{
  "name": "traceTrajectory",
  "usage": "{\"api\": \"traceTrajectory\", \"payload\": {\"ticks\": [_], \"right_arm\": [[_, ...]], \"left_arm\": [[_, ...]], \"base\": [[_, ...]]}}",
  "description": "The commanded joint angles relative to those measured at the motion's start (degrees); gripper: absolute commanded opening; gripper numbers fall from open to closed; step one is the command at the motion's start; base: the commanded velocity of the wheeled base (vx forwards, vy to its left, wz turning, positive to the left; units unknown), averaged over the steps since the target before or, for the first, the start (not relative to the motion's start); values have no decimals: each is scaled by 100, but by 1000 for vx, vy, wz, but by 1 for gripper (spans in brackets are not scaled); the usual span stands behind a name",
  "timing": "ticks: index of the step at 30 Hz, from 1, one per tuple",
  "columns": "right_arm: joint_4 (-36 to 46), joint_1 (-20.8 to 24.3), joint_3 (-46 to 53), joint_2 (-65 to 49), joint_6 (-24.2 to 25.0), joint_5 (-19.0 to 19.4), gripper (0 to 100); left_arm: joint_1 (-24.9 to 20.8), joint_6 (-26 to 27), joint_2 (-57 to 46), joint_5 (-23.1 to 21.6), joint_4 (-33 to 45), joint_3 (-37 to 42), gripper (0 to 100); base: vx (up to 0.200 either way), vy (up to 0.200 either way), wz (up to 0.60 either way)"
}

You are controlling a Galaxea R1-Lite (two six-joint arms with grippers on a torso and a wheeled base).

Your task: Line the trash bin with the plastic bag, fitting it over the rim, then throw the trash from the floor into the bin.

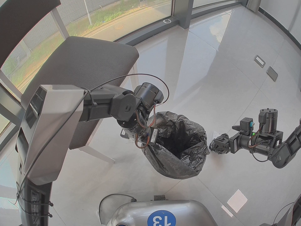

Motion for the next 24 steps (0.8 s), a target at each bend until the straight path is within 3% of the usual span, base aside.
{"api": "traceTrajectory", "payload": {"ticks": [1, 11, 12, 24], "right_arm": [[-23, 130, 87, -77, 2, 3, 100], [4, 297, 175, -253, -6, 3, 100], [4, 297, 175, -253, -6, 3, 100], [13, 113, 201, -376, -6, 3, 100]], "left_arm": [[-51, -8, 103, 8, -44, 126, 0], [-113, -78, 323, 148, -316, 179, 0], [-104, -78, 323, 148, -325, 187, 100], [-69, -61, -371, 359, 27, 697, 100]], "base": [[0, 0, 0], [0, 0, 0], [0, 0, 0], [0, 0, 0]]}}
